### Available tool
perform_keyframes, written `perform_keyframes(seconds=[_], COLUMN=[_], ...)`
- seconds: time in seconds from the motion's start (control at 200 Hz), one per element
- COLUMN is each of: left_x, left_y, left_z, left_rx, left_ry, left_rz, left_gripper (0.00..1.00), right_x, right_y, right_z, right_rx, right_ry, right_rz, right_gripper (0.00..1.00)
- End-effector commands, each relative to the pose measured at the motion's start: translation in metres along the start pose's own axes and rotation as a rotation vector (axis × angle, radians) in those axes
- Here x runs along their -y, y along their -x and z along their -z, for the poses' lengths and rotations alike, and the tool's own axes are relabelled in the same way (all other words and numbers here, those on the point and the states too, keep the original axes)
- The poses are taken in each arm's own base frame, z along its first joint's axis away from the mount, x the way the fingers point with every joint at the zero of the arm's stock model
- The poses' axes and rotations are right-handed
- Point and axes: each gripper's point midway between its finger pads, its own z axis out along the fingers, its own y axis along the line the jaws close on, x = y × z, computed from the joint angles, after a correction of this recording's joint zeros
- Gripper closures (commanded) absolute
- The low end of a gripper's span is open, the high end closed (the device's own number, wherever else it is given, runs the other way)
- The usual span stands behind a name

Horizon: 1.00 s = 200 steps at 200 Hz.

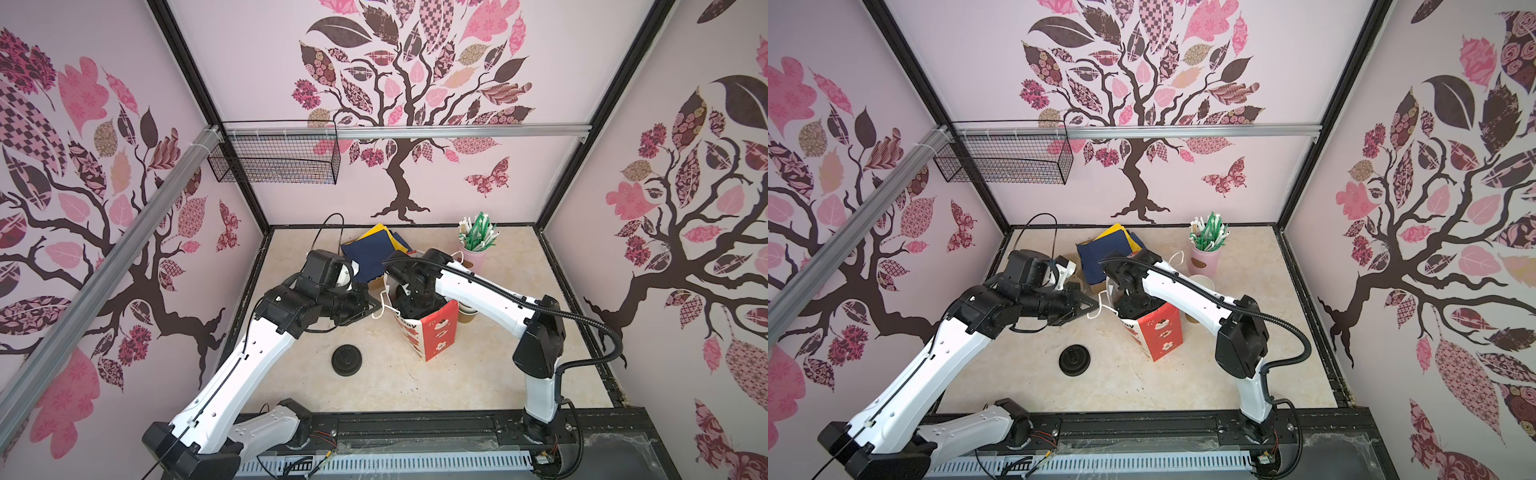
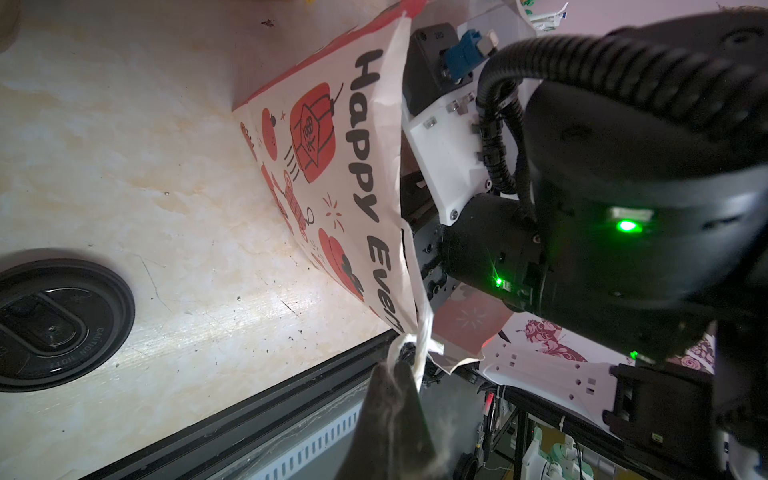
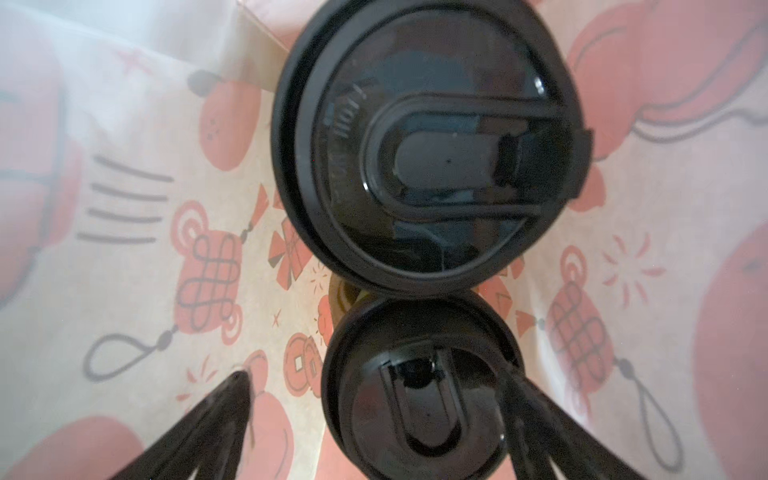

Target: Pack the takeout coffee

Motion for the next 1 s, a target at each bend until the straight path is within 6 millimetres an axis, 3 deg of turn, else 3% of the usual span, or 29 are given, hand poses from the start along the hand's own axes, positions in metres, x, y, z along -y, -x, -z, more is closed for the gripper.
perform_keyframes(seconds=[0.0,0.235,0.41,0.655,0.8,0.995], left_x=[0.005,0.009,0.017,0.023,0.023,0.017], left_y=[0.004,0.007,0.017,0.029,0.031,0.033], left_z=[0.001,-0.001,0.0,-0.001,-0.019,-0.039], left_rx=[0.008,0.005,0.04,0.097,0.076,0.041], left_ry=[-0.013,-0.022,-0.042,-0.098,-0.136,-0.135], left_rz=[-0.014,-0.019,-0.031,0.001,0.021,0.036], left_gripper=[1.0,1.0,0.56,0.31,0.3,0.42], right_x=[0.003,0.0,0.003,0.002,0.002,0.005], right_y=[0.002,0.002,-0.003,-0.007,-0.008,-0.009], right_z=[0.037,0.042,0.037,0.03,0.028,0.029], right_rx=[0.08,0.093,0.083,0.074,0.074,0.083], right_ry=[0.031,0.047,0.038,0.042,0.047,0.04], right_rz=[-0.033,-0.041,-0.048,-0.059,-0.06,-0.074], right_gripper=[0.04,0.03,0.03,0.04,0.04,0.05])
